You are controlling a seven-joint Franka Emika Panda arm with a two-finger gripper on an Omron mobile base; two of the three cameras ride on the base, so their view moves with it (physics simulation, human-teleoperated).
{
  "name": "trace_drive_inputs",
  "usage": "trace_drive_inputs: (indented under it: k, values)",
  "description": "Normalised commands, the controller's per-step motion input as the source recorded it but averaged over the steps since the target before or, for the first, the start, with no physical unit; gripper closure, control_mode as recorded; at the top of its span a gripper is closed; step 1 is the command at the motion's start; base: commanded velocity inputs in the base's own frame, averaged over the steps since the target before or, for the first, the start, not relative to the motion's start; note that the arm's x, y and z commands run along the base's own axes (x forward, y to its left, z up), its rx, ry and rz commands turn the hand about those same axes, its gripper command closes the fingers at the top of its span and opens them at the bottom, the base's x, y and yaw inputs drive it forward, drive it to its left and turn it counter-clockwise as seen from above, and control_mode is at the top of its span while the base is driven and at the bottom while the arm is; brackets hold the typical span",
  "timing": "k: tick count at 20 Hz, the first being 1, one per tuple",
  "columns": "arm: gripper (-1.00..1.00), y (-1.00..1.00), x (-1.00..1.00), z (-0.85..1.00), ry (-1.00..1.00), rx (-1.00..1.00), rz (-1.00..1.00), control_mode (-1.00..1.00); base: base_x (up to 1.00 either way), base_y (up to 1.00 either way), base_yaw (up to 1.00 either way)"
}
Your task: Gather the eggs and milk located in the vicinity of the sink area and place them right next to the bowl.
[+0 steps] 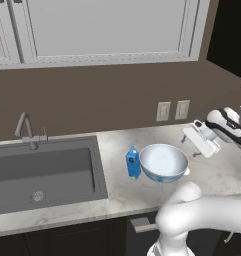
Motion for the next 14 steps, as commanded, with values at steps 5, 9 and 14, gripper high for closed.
trace_drive_inputs:
  k: [5,9,14]
  values:
    - [-1.00,0.12,-0.63,0.46,-0.23,-0.04,0.00,-1.00,0.00,0.00,0.00]
    - [-1.00,-0.15,-0.63,0.90,-0.03,0.00,0.00,-1.00,0.00,0.00,0.00]
    - [-1.00,-0.28,-0.59,0.88,-0.05,0.00,0.00,-1.00,0.00,0.00,0.00]
